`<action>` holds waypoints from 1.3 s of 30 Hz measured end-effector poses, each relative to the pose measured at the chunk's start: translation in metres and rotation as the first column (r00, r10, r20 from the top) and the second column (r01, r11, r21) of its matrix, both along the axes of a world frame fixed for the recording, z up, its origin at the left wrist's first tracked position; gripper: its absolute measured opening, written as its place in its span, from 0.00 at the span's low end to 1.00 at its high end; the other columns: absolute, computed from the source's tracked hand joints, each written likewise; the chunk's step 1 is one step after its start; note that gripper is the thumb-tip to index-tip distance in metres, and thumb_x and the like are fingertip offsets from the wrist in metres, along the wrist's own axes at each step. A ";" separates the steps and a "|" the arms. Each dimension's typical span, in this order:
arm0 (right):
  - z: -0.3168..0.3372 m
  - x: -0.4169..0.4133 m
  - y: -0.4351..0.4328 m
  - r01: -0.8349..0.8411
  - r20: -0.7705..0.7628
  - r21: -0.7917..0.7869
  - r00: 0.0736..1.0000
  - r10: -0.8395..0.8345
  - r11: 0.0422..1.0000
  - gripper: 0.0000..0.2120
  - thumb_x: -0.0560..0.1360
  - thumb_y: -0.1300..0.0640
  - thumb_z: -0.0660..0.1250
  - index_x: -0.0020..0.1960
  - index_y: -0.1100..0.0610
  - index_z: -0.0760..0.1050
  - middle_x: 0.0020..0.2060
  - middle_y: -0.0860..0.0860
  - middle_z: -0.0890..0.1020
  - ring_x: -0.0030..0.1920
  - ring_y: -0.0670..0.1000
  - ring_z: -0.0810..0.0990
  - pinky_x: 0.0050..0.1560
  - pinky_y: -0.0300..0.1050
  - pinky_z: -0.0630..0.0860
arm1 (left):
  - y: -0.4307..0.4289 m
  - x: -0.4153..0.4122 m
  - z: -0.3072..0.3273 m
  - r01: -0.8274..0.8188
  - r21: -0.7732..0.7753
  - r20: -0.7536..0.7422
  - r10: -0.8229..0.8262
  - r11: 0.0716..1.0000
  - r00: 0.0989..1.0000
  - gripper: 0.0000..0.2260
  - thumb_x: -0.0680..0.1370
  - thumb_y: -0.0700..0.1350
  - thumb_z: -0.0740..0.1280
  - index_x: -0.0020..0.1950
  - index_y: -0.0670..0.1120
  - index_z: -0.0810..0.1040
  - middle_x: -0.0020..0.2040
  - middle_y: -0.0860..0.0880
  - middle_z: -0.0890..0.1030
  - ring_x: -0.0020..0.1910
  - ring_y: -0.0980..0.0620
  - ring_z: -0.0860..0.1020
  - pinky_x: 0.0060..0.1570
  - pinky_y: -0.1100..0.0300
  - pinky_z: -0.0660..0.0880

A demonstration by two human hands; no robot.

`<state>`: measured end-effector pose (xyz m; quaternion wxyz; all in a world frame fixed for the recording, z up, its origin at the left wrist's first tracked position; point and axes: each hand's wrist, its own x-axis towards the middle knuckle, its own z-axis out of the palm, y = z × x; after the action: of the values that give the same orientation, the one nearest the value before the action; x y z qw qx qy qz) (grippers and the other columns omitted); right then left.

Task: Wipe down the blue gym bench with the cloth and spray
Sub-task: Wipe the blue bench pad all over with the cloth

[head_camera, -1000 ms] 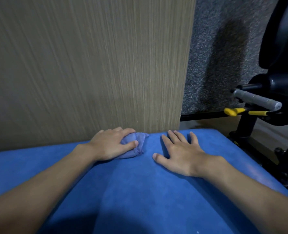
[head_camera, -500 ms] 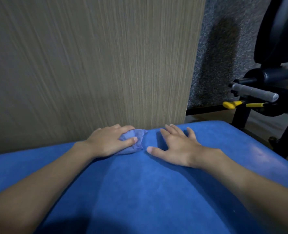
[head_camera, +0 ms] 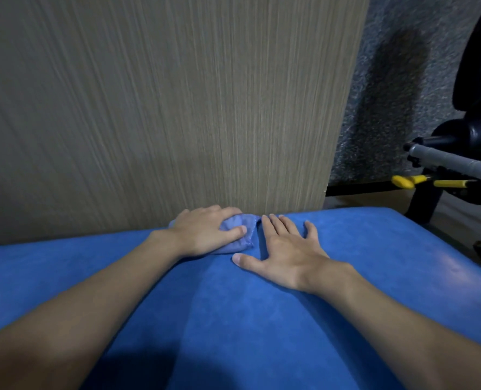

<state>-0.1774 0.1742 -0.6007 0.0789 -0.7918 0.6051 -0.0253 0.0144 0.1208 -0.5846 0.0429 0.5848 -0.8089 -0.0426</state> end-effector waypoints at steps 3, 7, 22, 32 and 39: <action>0.001 -0.001 0.002 -0.020 0.007 -0.009 1.000 0.020 1.000 0.51 0.68 0.22 0.45 0.79 0.55 0.41 0.79 0.48 0.45 0.78 0.48 0.40 0.74 0.64 0.38 | 0.007 0.017 0.001 0.004 0.020 -0.005 -0.004 1.000 1.000 0.29 0.71 0.73 0.47 0.69 0.69 0.63 0.58 0.56 0.74 0.60 0.51 0.75 0.59 0.49 0.67; 0.002 0.000 0.001 -0.009 0.008 -0.005 1.000 0.009 1.000 0.50 0.69 0.22 0.46 0.79 0.54 0.43 0.79 0.49 0.46 0.78 0.47 0.40 0.74 0.63 0.38 | 0.011 0.043 0.000 -0.024 -0.004 -0.004 0.024 1.000 1.000 0.32 0.67 0.76 0.44 0.68 0.70 0.64 0.55 0.57 0.73 0.59 0.51 0.76 0.60 0.48 0.68; 0.003 0.065 0.006 -0.040 -0.023 -0.006 0.999 0.040 0.999 0.44 0.71 0.24 0.44 0.79 0.47 0.47 0.79 0.46 0.45 0.78 0.46 0.40 0.75 0.61 0.38 | 0.008 0.081 -0.001 -0.018 0.008 -0.007 0.018 1.000 1.000 0.31 0.71 0.73 0.48 0.71 0.65 0.65 0.64 0.52 0.74 0.64 0.47 0.74 0.63 0.43 0.67; 0.016 0.118 0.007 0.001 -0.072 -0.029 0.997 -0.003 1.000 0.42 0.73 0.27 0.45 0.77 0.55 0.55 0.78 0.49 0.54 0.78 0.48 0.44 0.75 0.63 0.41 | 0.033 0.183 0.003 -0.030 0.023 -0.008 0.031 0.999 0.999 0.21 0.77 0.71 0.52 0.69 0.71 0.63 0.55 0.56 0.73 0.57 0.51 0.75 0.57 0.51 0.67; -0.002 0.168 0.015 -0.104 -0.071 -0.048 0.992 0.101 0.993 0.41 0.73 0.27 0.41 0.79 0.49 0.46 0.79 0.47 0.47 0.78 0.47 0.42 0.75 0.60 0.40 | 0.032 0.201 0.000 -0.100 0.013 0.039 0.100 0.995 0.994 0.29 0.73 0.72 0.48 0.69 0.64 0.66 0.62 0.52 0.75 0.63 0.46 0.74 0.63 0.43 0.66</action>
<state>-0.0096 0.1893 -0.6024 0.0389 -0.8240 0.5651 -0.0099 0.2152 0.1525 -0.5849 0.0250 0.6255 -0.7790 -0.0350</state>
